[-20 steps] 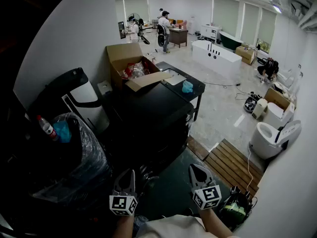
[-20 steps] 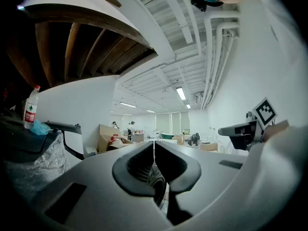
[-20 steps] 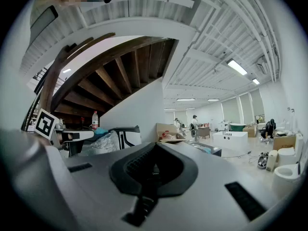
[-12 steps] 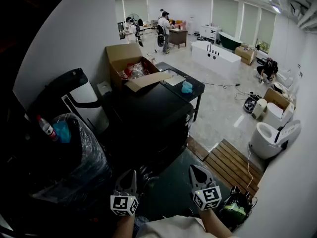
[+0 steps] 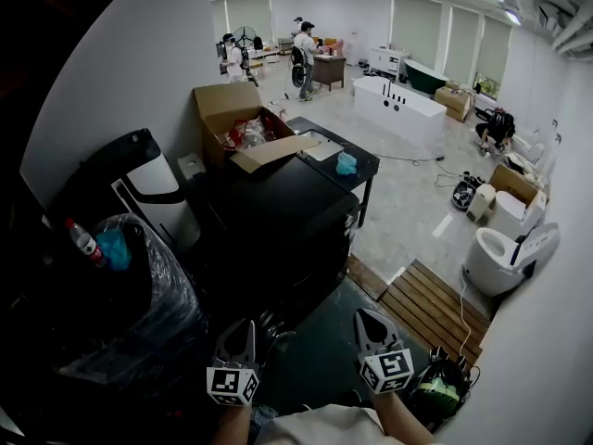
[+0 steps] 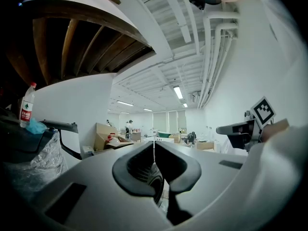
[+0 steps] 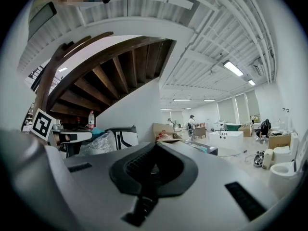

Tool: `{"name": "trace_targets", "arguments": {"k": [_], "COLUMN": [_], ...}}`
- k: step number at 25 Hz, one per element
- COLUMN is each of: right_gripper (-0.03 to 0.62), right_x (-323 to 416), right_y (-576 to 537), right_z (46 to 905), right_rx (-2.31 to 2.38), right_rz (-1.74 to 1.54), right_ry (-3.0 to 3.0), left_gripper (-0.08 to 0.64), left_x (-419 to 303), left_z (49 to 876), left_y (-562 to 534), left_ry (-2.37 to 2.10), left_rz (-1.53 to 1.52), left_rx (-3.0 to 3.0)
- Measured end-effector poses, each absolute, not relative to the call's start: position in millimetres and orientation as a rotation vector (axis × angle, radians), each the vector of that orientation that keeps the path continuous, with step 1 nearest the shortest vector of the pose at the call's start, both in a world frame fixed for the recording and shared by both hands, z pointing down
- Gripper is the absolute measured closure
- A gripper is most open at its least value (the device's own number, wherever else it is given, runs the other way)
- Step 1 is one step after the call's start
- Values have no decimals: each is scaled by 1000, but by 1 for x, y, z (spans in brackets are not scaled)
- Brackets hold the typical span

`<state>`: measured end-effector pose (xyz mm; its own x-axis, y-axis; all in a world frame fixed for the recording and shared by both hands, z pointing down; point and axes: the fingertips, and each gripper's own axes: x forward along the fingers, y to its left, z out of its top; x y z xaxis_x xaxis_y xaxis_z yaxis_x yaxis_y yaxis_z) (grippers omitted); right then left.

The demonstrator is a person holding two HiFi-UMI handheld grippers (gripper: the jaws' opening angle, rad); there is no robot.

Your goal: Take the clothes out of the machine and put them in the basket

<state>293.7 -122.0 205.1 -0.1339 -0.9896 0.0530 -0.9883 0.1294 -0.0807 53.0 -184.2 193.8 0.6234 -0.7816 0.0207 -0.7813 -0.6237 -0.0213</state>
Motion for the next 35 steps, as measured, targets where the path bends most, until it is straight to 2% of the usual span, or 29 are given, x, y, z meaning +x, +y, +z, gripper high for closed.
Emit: {"name": "trace_targets", "arguments": {"k": [14, 22, 25, 29, 35], "right_gripper": [579, 295, 213, 153, 144], "right_x": [284, 282, 282, 284, 285], "right_y": [-121, -123, -122, -121, -123], "right_z": [210, 206, 203, 202, 207], "right_rx": [-2102, -2125, -2127, -2123, -2128], "right_rz": [-135, -127, -96, -95, -133], "right_ry": [2313, 2278, 2249, 2238, 2234], "left_gripper": [537, 537, 537, 537, 537], "left_x": [50, 49, 47, 48, 51], "left_z": [201, 201, 202, 205, 208], "left_y": [-186, -186, -187, -185, -186], "left_ry": [1304, 1291, 1290, 1298, 1283], "left_rz": [-62, -63, -65, -69, -74], "left_rx": [-2848, -2853, -2855, -2862, -2876]}}
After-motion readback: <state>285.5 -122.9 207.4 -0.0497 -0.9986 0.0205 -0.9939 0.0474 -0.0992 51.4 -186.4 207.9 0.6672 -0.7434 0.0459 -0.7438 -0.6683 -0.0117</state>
